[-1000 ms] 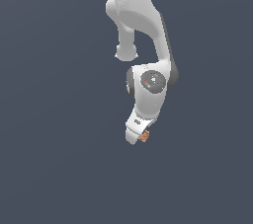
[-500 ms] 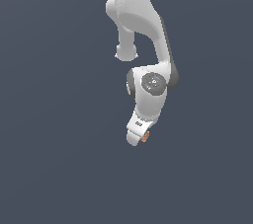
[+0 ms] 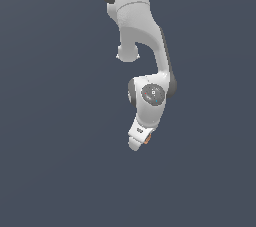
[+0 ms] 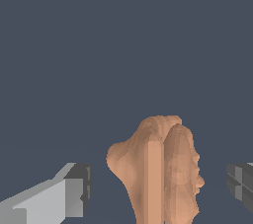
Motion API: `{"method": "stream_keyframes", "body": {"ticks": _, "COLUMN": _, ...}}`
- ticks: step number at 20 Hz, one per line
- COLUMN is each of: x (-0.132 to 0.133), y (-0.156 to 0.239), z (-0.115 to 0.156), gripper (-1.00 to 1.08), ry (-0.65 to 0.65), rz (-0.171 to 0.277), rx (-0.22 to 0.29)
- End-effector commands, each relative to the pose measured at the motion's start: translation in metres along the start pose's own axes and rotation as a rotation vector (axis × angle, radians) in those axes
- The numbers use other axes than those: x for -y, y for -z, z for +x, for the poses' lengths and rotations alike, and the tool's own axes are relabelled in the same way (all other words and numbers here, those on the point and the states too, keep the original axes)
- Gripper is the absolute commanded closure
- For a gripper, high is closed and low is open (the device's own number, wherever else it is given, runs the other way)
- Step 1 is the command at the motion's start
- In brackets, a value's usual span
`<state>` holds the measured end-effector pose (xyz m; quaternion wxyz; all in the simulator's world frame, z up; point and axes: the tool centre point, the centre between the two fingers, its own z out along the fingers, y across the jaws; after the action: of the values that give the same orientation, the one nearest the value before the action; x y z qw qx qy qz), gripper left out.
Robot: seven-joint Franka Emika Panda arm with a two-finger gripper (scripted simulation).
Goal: Pick up the object and move it to a goal position.
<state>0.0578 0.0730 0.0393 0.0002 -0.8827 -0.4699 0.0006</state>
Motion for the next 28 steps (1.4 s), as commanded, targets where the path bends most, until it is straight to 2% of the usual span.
{"method": "stream_keyframes", "body": {"ticks": 1, "x": 0.000, "y": -0.008, "z": 0.000, "gripper": -0.92, "ry": 0.001, "rz": -0.001, "rx": -0.001}}
{"method": "stream_keyframes", "body": {"ticks": 5, "x": -0.001, "y": -0.009, "z": 0.001, "gripper": -0.92, "ry": 0.001, "rz": -0.001, "rx": -0.001}}
{"method": "stream_keyframes", "body": {"ticks": 6, "x": -0.001, "y": -0.009, "z": 0.001, "gripper": 1.08, "ry": 0.001, "rz": -0.001, "rx": -0.001}}
{"method": "stream_keyframes", "body": {"ticks": 19, "x": -0.001, "y": -0.009, "z": 0.000, "gripper": 1.08, "ry": 0.001, "rz": -0.001, "rx": -0.001}}
{"method": "stream_keyframes", "body": {"ticks": 28, "x": 0.000, "y": 0.004, "z": -0.026, "gripper": 1.08, "ry": 0.001, "rz": -0.001, "rx": -0.001}}
